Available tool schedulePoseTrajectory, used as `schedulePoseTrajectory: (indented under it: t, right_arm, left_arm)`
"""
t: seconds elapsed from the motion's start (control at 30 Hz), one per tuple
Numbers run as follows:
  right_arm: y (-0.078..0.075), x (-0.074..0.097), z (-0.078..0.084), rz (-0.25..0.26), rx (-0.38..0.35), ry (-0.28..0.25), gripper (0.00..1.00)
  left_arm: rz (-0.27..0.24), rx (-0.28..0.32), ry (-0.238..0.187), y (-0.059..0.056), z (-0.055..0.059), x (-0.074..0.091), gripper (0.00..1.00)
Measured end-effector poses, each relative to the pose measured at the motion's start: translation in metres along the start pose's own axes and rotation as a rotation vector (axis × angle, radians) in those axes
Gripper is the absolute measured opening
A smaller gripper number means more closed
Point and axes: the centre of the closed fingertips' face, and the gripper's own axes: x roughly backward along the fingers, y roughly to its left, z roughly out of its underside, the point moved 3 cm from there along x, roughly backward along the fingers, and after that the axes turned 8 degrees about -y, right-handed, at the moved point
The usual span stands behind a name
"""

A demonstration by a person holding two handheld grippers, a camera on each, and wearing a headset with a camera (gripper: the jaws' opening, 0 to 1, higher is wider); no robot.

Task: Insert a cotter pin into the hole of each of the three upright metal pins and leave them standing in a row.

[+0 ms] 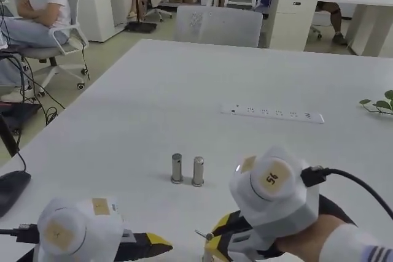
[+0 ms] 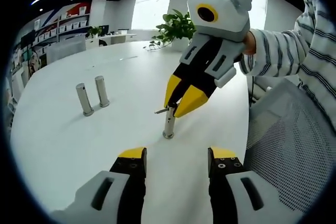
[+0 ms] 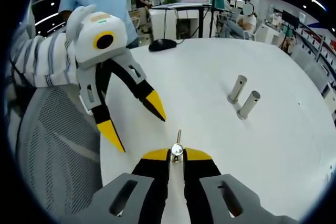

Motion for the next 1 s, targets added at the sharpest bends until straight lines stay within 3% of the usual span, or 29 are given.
schedulePoseTrajectory:
  t: [0.17,0.37,1.0]
  right_arm:
    - [0.0,-0.003,-0.004,-0.007,0.011,-0.007,0.1]
    - [0.0,-0.005,-0.009,-0.019,0.029,-0.013,0.1]
    - [0.002,-0.021,-0.033,-0.057,0.1,-0.02,0.1]
  left_arm:
    - [-0.008,0.01,-0.006,0.001,0.001,0.005,0.52]
    - [-0.053,0.01,-0.025,0.008,-0.001,0.011,0.63]
    - [-0.147,0.1,-0.07,0.017,0.001,0.038,0.84]
